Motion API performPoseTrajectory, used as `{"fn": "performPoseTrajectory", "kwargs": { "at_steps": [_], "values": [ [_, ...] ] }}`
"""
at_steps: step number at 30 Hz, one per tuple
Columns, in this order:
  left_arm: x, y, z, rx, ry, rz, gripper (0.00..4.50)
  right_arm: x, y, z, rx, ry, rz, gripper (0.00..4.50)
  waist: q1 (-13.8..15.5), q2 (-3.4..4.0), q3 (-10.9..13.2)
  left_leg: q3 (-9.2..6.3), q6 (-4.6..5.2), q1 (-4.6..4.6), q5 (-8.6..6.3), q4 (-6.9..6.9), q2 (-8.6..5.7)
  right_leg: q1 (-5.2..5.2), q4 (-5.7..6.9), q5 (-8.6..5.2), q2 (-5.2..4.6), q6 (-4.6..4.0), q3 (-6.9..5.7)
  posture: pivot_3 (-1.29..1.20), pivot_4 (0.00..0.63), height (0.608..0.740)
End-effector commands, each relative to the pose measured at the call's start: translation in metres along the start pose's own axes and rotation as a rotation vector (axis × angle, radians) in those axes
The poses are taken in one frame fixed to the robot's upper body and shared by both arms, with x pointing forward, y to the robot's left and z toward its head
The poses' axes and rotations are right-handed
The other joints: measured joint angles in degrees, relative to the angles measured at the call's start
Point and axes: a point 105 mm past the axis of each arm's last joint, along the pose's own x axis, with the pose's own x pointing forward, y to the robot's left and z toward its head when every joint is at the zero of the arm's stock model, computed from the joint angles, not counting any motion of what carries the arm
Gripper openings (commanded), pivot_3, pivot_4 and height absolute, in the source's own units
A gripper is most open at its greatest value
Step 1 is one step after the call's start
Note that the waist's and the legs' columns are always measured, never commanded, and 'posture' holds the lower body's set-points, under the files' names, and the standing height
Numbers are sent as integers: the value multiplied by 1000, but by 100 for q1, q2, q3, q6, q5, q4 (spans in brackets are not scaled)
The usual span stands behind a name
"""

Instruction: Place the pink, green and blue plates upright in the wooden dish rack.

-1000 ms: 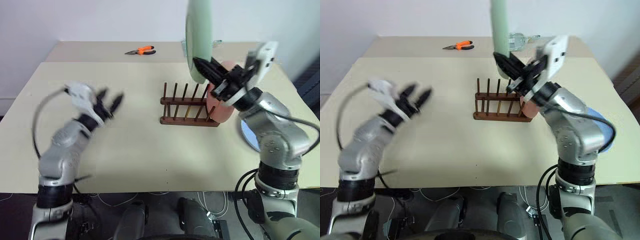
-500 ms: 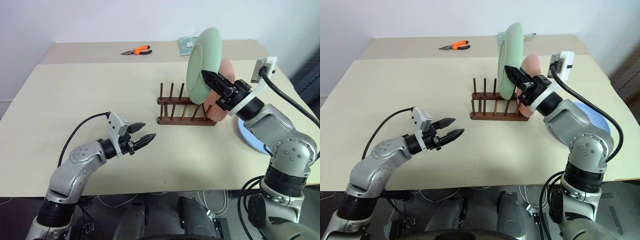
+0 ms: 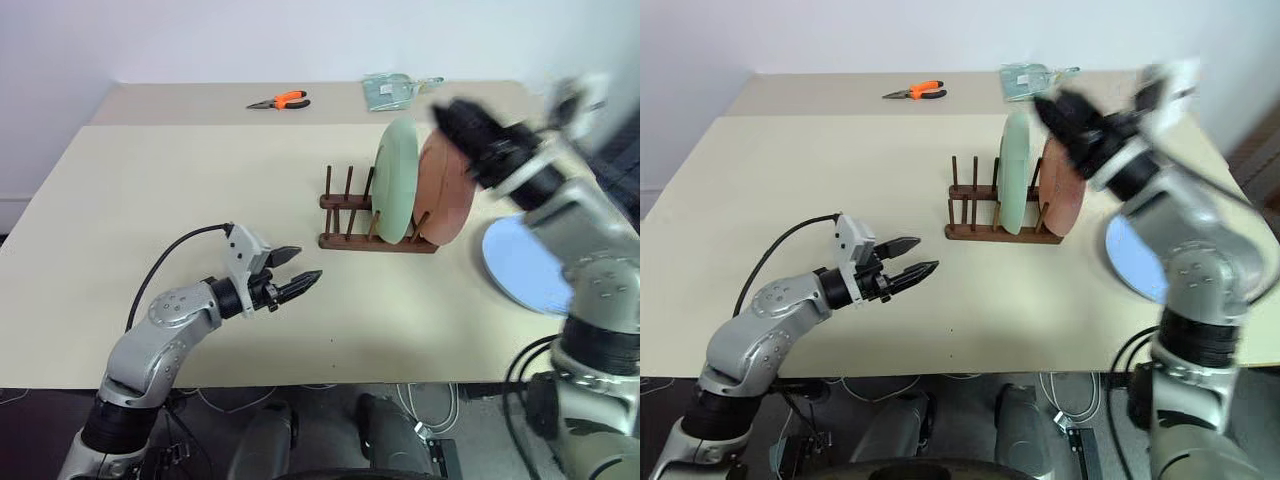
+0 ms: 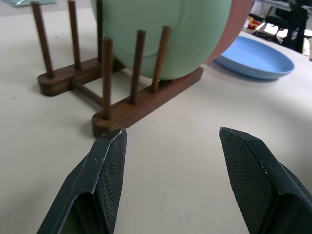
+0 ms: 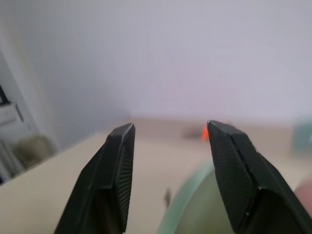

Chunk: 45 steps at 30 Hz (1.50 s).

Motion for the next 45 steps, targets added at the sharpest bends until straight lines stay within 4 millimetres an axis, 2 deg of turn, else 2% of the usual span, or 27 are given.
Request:
{"fn": "performPoseTrajectory", "kwargs": {
  "at_steps": [1,4,6,8,9,11,13,17,20,21,23,26,28,30,33,35,37,39,41,43,45],
  "values": [
    [8,-8,9,29,-24,-51,3093,-26,-24,30,-87,-56,-79,2423,25,-1,-1,0,0,0,0,-1,0,0,-1,-1,0,-1,0,0,150,740],
    [14,-10,7,34,-16,-83,3093,-57,-49,25,-193,61,-200,2423,81,-3,-2,0,0,0,0,-1,1,2,0,-3,0,-4,-4,0,150,740],
    [19,-12,8,25,-24,-109,3093,-83,-54,-8,-288,288,-226,2423,100,2,-5,8,1,0,0,1,0,2,-1,-3,-6,-5,0,0,150,740],
    [23,-14,7,27,-25,-133,3093,-110,-50,-52,-370,551,-190,2423,85,3,-6,11,2,1,-1,2,2,8,0,-9,-7,3,-3,0,150,740],
    [23,-14,7,28,-24,-139,3093,-117,-47,-64,-388,611,-172,2423,72,5,-6,12,2,0,-1,1,1,7,0,-9,-10,4,-1,0,150,740],
    [26,-15,7,33,-26,-156,3093,-134,-43,-98,-410,744,-163,2423,17,9,-6,27,3,4,-1,2,3,5,1,-19,-10,21,4,0,150,740],
    [29,-16,7,37,-29,-164,3093,-150,-47,-128,-461,854,-186,2423,-29,9,-6,41,2,3,-2,2,6,9,3,-18,-11,20,13,0,150,740],
    [30,-16,9,42,-37,-168,3093,-164,-66,-154,-547,945,-260,2423,-49,10,-7,39,1,7,-2,6,8,9,2,-18,-12,18,11,0,150,740],
    [26,-15,9,49,-36,-157,3093,-171,-79,-164,-588,991,-294,1562,-35,10,-7,35,2,3,-2,9,4,2,1,-15,-14,16,12,0,150,740],
    [25,-14,8,52,-34,-151,3093,-171,-83,-165,-593,992,-305,1052,-31,9,-7,33,2,3,-2,9,3,2,1,-14,-14,14,12,0,150,740],
    [23,-13,8,57,-30,-141,3093,-168,-88,-162,-600,974,-325,91,-22,8,-7,31,2,3,-2,9,3,3,1,-14,-14,14,11,0,150,740],
    [22,-12,7,59,-29,-129,3093,-153,-94,-149,-614,889,-361,38,-24,4,-7,28,2,6,-2,12,4,8,2,-16,-12,19,8,0,150,740],
    [21,-11,7,59,-31,-120,3093,-124,-96,-117,-617,698,-415,38,-42,8,-5,27,2,6,-2,13,4,8,3,-16,-12,18,8,0,150,740],
    [19,-7,7,61,-32,-103,3093,-90,-90,-73,-590,454,-435,38,-73,20,2,29,2,6,-2,12,3,6,4,-15,-12,19,11,0,150,740],
    [17,0,7,67,-33,-71,3093,-47,-67,-9,-480,119,-388,38,-63,37,8,28,2,6,-1,11,4,2,8,-13,-12,19,12,0,150,740],
    [16,8,7,76,-36,-38,3093,-20,-35,29,-324,-75,-258,38,-56,36,7,17,2,6,-1,7,5,2,10,-8,-7,18,7,0,150,740],
    [13,19,8,89,-43,11,3093,-3,4,51,-202,-173,-54,38,-45,31,4,6,2,6,-1,1,7,2,8,3,-4,8,-2,0,150,740],
    [8,32,8,106,-43,69,3093,12,43,59,-48,-223,132,38,-46,24,0,-8,2,5,-1,-4,8,6,5,2,-4,9,-14,0,150,740],
    [2,43,7,134,-40,118,3093,24,69,59,90,-238,237,38,-57,24,0,-10,2,5,-1,-4,8,6,4,2,-5,6,-14,0,150,740],
    [-8,57,5,169,-25,184,3093,40,90,44,263,-220,287,38,-65,24,-1,-9,2,6,-1,-1,6,5,6,-1,-7,-2,-10,0,150,740],
    [-20,69,1,197,-5,238,3093,58,101,18,468,-159,257,38,-84,25,-4,-10,2,9,-1,-4,7,-1,11,1,-6,-5,-8,0,150,740]
  ]
}}
